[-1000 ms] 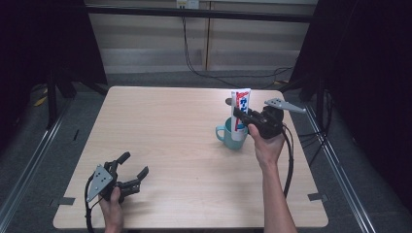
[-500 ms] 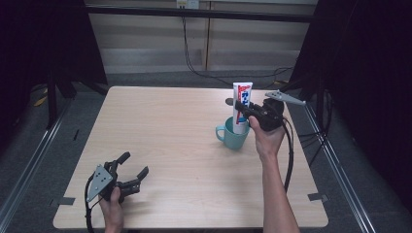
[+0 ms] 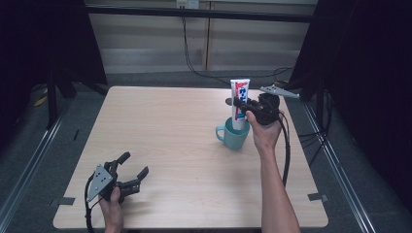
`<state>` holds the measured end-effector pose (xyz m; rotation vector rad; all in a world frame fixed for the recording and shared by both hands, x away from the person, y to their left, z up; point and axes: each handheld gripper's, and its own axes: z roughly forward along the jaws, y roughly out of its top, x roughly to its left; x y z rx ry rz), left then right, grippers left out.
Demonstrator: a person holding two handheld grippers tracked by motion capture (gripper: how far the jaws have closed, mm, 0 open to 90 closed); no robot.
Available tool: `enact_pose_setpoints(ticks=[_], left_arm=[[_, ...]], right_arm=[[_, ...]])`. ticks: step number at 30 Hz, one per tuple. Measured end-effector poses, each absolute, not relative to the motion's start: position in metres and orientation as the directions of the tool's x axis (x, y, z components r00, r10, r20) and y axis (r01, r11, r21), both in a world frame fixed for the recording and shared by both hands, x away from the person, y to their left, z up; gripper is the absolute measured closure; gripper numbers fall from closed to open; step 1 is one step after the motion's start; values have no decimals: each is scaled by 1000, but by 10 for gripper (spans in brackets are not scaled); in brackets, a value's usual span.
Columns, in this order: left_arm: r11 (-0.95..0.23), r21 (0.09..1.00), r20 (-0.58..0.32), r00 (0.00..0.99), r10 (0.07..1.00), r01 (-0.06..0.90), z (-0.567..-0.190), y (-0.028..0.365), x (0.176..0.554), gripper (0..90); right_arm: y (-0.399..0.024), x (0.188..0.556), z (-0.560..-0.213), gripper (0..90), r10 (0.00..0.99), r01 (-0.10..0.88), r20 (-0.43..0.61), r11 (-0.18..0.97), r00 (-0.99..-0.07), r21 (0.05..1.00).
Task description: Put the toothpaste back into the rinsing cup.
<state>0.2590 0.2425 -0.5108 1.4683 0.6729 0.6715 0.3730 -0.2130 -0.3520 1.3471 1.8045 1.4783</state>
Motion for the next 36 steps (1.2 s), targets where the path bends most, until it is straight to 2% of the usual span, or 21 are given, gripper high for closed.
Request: enact_pose_setpoints(ticks=[36], left_arm=[[5, 1000, -3, 656, 754, -1, -511, 242, 259, 154]], right_arm=[[-211, 396, -387, 669, 899, 485, 227, -18, -375, 874]])
